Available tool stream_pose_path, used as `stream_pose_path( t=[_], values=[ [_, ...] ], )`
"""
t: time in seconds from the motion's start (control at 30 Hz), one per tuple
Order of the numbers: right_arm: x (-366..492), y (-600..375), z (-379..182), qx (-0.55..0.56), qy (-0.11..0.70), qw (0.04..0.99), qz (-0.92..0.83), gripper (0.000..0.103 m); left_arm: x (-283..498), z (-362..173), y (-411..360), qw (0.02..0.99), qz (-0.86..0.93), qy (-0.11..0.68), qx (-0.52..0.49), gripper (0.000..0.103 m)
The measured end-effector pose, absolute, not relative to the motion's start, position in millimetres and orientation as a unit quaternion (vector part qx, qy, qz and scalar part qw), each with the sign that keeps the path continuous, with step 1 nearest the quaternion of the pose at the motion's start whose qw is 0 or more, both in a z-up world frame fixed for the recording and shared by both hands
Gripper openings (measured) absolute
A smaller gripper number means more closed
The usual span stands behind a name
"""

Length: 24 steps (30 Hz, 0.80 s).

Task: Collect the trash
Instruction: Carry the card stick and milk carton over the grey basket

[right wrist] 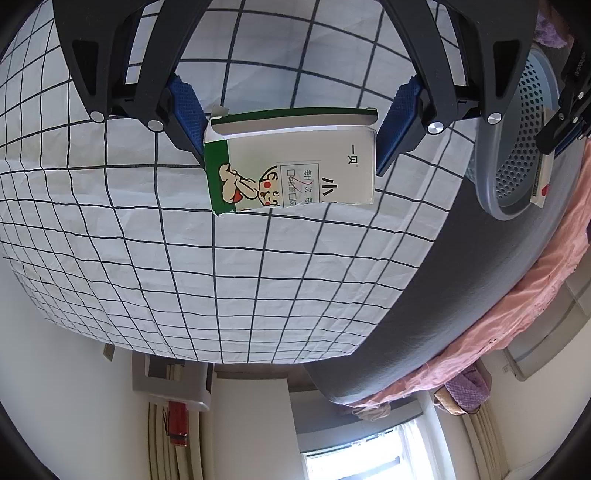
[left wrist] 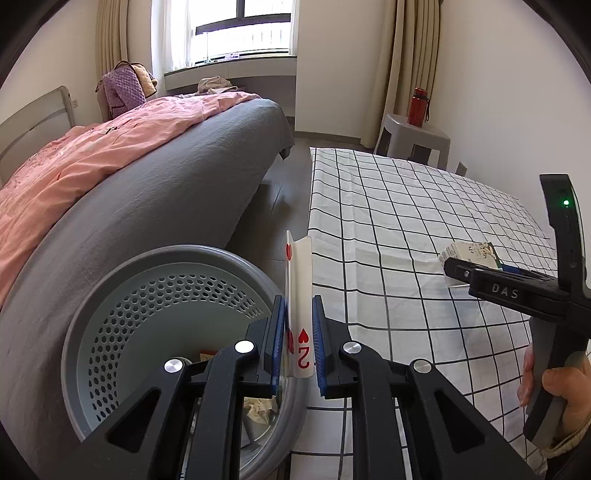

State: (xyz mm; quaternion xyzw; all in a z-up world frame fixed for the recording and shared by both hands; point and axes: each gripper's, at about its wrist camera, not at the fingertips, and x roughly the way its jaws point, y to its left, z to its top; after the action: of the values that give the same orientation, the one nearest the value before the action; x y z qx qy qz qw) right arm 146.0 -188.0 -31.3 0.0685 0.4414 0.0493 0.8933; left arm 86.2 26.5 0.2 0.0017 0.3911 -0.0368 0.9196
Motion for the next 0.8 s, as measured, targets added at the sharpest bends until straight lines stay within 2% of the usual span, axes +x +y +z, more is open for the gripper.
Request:
stream_pose_path(
  t=[0.43, 0.8],
  values=[
    [99.2, -127.7, 21.0, 0.069, 0.398, 0.906, 0.125, 0.081, 57.3, 17.7, 76.9, 0.923, -0.004, 0.385, -0.026, 0.014],
    [87.1, -54.1, 30.3, 0.062, 0.391, 0.896, 0.199, 0.081, 37.6, 17.8, 138.0, 0.92, 0.054, 0.387, -0.03, 0.014]
  ],
)
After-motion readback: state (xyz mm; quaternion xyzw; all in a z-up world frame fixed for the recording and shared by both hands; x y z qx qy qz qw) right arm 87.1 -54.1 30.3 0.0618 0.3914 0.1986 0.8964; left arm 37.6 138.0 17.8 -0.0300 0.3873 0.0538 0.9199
